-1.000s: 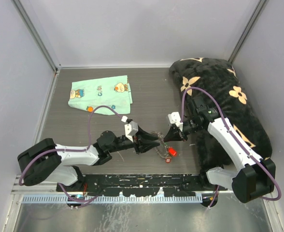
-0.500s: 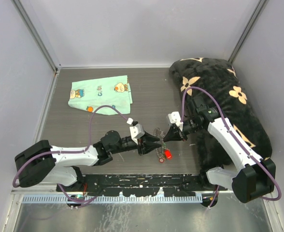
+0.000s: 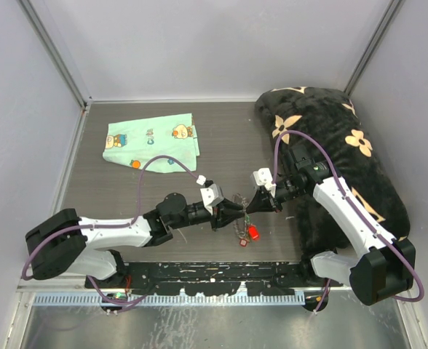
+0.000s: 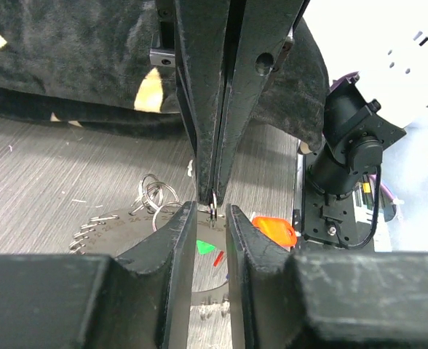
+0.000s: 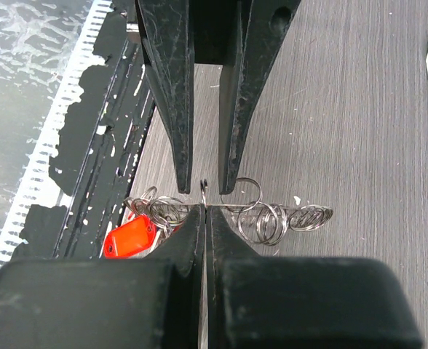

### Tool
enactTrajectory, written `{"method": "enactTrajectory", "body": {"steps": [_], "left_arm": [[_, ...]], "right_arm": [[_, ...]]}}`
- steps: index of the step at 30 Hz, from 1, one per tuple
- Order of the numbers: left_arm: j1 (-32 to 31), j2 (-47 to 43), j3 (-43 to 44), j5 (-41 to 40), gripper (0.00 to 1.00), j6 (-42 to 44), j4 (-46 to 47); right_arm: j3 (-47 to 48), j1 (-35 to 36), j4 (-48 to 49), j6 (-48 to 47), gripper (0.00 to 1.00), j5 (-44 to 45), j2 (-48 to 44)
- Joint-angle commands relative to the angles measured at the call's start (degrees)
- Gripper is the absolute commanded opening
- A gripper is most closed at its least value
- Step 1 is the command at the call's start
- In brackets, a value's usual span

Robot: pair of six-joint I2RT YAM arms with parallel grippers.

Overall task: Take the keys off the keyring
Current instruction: Remove the key from the keyring.

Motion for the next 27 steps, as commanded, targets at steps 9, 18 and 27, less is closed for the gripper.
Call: {"method": "enactTrajectory", "body": {"steps": [9,18,27], "left_arm": [[-0.2,0.9,2.8,-0.5,0.2,1.3,0.2],[-0.2,0.7,2.9,-0.9,0.15,1.9,-1.2],[-0.2,0.8,4.0,-1.6,0.15,2.3,-2.1]], "right_arm": [[2.5,0.5,0.7,0.1,0.01,-3.8,-1.8],[2.3,0.7,0.7,0.1,0.01,-3.9,-1.7],[2.0,1.1,0.7,-0.1,0.01,-3.9,-1.6]]}}
